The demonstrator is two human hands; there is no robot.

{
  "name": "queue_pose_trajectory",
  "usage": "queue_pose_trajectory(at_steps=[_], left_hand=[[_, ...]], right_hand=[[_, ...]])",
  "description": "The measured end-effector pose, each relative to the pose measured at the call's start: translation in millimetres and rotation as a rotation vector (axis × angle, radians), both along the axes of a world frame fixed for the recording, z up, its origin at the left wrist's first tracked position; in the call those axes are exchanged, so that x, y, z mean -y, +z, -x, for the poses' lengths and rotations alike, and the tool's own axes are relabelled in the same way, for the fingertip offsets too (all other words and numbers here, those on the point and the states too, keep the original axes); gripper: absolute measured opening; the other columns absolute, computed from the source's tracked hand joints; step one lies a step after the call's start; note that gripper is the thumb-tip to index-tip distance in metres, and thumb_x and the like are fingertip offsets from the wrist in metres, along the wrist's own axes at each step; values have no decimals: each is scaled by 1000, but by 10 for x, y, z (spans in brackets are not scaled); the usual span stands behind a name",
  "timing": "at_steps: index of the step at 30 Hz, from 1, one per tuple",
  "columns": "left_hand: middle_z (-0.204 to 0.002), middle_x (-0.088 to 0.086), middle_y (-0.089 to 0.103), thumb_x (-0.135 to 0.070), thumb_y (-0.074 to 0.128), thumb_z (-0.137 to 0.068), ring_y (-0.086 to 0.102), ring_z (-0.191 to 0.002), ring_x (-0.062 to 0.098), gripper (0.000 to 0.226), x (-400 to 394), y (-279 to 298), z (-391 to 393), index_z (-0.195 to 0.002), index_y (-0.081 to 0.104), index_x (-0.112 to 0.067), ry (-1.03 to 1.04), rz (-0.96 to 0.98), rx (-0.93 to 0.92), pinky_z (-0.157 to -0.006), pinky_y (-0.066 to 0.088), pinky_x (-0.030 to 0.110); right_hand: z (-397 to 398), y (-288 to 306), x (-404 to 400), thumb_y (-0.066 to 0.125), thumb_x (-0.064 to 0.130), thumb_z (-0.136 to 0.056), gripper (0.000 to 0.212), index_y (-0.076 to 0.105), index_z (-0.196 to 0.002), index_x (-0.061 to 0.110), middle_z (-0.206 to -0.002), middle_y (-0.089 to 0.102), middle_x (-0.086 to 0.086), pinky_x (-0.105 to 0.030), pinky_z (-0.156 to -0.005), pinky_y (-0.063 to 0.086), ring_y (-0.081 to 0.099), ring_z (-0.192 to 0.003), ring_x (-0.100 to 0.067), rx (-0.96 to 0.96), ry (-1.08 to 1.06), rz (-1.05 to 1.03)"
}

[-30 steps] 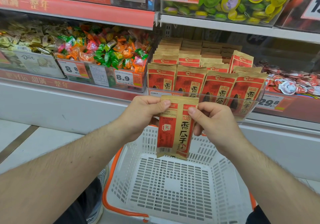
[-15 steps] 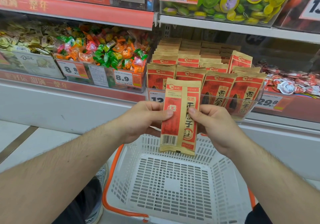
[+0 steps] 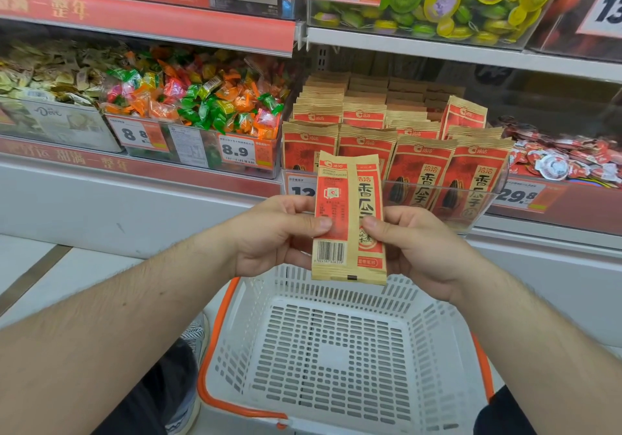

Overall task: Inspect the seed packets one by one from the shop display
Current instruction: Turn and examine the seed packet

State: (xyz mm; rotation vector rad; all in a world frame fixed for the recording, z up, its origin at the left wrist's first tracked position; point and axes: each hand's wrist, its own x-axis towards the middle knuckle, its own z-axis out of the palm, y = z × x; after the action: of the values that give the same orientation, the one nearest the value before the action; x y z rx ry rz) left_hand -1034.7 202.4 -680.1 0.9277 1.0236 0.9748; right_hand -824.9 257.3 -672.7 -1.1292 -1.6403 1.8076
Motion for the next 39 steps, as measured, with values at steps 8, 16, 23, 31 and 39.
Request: queue_pose_trajectory(at_steps=[8,16,23,31,39], left_hand=[[-97,14,75,-17,65,-75,75,-79,22,35,-26,1,1,-107,70,-4,-13,57,60,-63,62,30],[-95,12,76,-17,65,-74,75,-78,20,34,-48,-21,10,-105,70,-5,-11,68,72,-63,61,29],[-112,5,74,-8,68,-90,70,-105,25,38,-49,-96,-16,-127,62,-18,109,5,-271,-91,56,52],[-96,-4,74,-25,84,-76,73,-88,21,47,-30,-106,-115,-116,60,-20,195,-47,-351,-86,58,55],[-105,5,69,-22,76,-58,70,-91,24,61,3,-155,-170,-117,59,-23,6,-75,-433,-79,56,42]], right_hand=[[-45,-6,-39,99,33,-42,65,76,-99,12,-91,73,-19,-25,-45,55,69,-60,-22,-164,180,223],[-38,-46,-63,99,30,-42,65,76,-99,11,-87,74,-18,-23,-45,55,69,-58,-20,-191,185,261],[100,-82,111,76,3,-81,51,56,-122,26,-87,76,-7,-34,-48,56,69,-62,-26,211,9,-234],[223,-178,210,70,57,-75,35,61,-105,43,-80,71,1,-49,-67,59,69,-66,-18,411,92,-507],[239,-135,162,52,26,-99,18,64,-87,22,-72,68,1,-36,-58,55,68,-57,-14,210,-89,-618]])
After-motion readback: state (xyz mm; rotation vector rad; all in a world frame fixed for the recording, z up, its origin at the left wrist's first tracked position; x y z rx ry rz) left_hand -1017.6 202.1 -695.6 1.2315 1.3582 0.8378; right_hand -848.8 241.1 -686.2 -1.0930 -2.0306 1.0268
